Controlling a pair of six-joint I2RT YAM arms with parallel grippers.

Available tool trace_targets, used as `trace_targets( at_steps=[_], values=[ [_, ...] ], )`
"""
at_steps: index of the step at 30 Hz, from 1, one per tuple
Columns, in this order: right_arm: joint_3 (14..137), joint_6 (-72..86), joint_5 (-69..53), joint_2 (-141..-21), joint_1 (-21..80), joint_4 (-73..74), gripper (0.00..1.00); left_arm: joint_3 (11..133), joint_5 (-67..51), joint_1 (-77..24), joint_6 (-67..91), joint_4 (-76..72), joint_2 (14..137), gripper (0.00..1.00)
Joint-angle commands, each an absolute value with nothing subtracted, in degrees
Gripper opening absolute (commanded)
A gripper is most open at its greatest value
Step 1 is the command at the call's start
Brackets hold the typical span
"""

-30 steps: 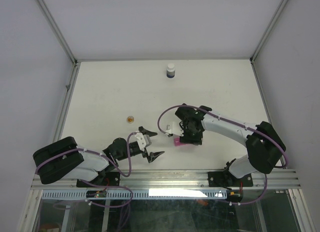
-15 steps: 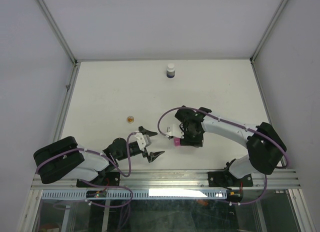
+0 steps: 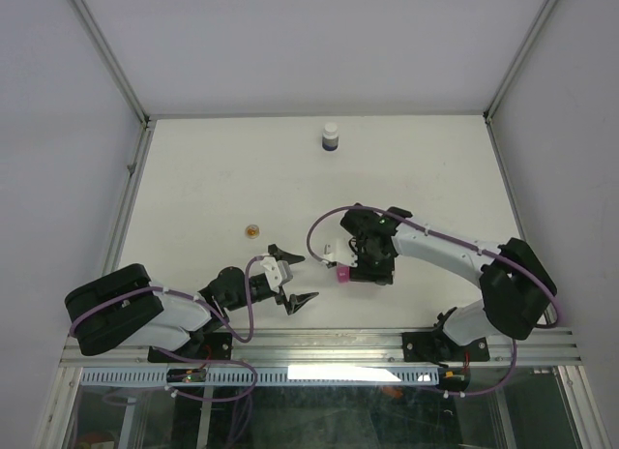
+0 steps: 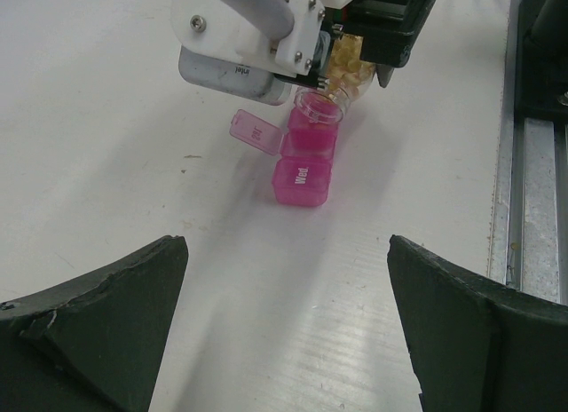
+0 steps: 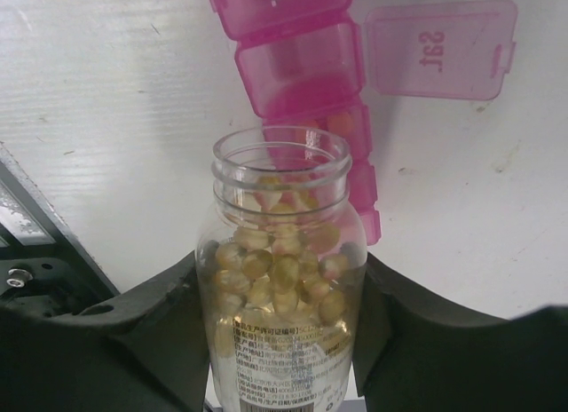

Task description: Sort the pills into containers

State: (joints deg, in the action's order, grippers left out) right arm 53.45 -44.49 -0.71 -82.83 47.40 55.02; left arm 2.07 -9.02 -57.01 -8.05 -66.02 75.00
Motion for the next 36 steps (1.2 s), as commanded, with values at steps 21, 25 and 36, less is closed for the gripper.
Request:
trace_targets(
  at_steps=[21,25,36],
  values=[
    [53.76,-43.88,-0.41,-81.03,46.40,52.62,0.00,1.14,-9.37,-57.34,-7.48,-70.05,75.37,0.99],
    [53.57,-44.16,0.26,-82.90,46.41,53.46,0.00,1.23,-9.60,-57.31,-7.44,-70.17,75.59,0.99],
    [54.37,-43.55,-2.76,-79.82,46.63,52.56,0.00,0.96,-9.63,-57.31,-7.14,-70.16,75.33,0.99]
  ],
)
